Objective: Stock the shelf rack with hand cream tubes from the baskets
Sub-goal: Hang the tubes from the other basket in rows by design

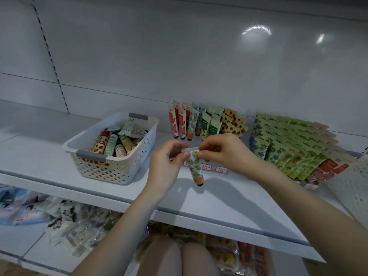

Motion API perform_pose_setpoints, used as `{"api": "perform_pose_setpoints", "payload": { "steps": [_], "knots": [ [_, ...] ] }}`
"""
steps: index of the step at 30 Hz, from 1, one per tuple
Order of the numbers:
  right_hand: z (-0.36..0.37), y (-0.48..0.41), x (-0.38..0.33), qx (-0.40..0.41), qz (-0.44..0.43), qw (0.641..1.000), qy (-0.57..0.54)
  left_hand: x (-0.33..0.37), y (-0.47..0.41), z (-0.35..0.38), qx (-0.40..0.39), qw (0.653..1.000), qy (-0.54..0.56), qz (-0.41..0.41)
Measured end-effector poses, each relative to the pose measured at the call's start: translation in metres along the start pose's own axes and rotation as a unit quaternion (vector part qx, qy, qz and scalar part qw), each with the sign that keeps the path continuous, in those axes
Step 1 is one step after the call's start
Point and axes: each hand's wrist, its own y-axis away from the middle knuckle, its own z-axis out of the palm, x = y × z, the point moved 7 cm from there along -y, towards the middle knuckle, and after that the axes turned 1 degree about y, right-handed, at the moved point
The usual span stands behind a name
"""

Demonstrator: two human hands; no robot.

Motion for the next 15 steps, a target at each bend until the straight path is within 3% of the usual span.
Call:
{"api": "perform_pose_setpoints", "payload": {
  "steps": [9,12,15],
  "knots": [
    [-0.012,-0.026,0.007,0.019,0.016,0.996,0.09,-0.006,-0.026,0.014,0.002,0.998,-0.039,0.048],
    [-0.035,-0.041,0.028,0.073,0.113,0.99,0.045,-0.029,-0.03,0.017,-0.015,0.98,-0.166,0.108],
    [-0.056,-0.057,0.043,0.156,0.159,0.974,0.035,-0.055,-0.032,0.029,-0.087,0.925,-0.336,0.156]
  ]
}}
